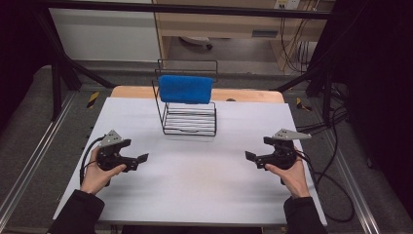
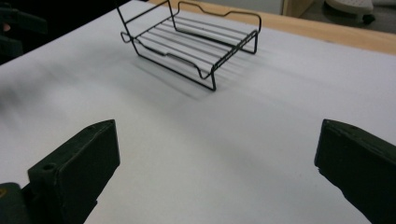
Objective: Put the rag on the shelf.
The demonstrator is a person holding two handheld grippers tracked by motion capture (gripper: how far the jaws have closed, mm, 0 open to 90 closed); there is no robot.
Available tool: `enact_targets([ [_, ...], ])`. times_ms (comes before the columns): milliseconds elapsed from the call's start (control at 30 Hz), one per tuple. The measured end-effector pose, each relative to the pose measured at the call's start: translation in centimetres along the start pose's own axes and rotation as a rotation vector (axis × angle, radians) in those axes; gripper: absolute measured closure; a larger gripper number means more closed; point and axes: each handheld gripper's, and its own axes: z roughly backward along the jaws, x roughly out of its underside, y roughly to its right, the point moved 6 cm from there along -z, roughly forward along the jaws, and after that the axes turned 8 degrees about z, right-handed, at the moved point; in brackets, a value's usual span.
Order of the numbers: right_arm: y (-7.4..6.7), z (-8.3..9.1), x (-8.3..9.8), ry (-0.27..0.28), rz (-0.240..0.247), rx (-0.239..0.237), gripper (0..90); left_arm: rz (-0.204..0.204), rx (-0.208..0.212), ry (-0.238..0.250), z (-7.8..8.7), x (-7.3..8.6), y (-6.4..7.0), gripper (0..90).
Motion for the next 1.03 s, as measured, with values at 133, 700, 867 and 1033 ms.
enact_targets([
  [133,0.0,0.0,1.8,-0.006,-0.02,-0.007,0.7,0.006,-0.003,0.003,0.3,1.4,-0.4,7.3],
  [700,0.9,1.7,7.9,-0.018,-0.058,-0.02,0.7,-0.013,-0.006,-0.033,0.9,4.7,-0.8,7.5],
  [867,0.8,1.9,8.5,-0.026,-0.059,-0.015,0.7,-0.009,-0.006,-0.04,0.9,5.3,-1.1,7.5],
  [1033,0.7,1.6,8.8,-0.055,-0.038,-0.011,0.7,-0.004,-0.009,-0.04,1.0,5.5,-1.2,7.5],
])
